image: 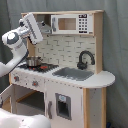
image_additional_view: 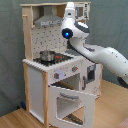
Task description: Play with the kitchen
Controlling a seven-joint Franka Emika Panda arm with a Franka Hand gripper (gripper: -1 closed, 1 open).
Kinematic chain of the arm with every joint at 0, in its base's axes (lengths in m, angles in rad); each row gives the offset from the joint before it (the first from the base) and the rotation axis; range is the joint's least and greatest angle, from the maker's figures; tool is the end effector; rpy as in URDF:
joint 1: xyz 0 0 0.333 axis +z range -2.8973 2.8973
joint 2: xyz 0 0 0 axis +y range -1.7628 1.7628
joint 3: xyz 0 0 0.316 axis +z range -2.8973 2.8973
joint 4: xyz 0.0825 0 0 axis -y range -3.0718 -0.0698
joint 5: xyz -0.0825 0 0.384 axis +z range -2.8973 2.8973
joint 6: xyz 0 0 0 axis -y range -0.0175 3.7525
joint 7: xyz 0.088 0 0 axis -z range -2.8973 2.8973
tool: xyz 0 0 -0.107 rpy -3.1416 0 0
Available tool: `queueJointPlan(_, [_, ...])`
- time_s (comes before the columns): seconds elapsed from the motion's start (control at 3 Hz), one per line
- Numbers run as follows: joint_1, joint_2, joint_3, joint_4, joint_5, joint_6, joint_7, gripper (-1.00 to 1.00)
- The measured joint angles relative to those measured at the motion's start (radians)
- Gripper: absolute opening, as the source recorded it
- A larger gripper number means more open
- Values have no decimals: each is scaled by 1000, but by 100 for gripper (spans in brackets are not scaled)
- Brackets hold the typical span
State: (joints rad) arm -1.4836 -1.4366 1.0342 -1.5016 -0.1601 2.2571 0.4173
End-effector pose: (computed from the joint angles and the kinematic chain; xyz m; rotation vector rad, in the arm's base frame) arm 0.4776 0.4058 0.6938 1.3128 -0.0947 1.3111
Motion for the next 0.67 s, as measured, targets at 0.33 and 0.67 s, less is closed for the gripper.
queueJointPlan(0.33, [-10,15,21,13,65,-73,0,-100])
queueJointPlan(0.67, [-11,99,43,46,71,-83,-36,-100])
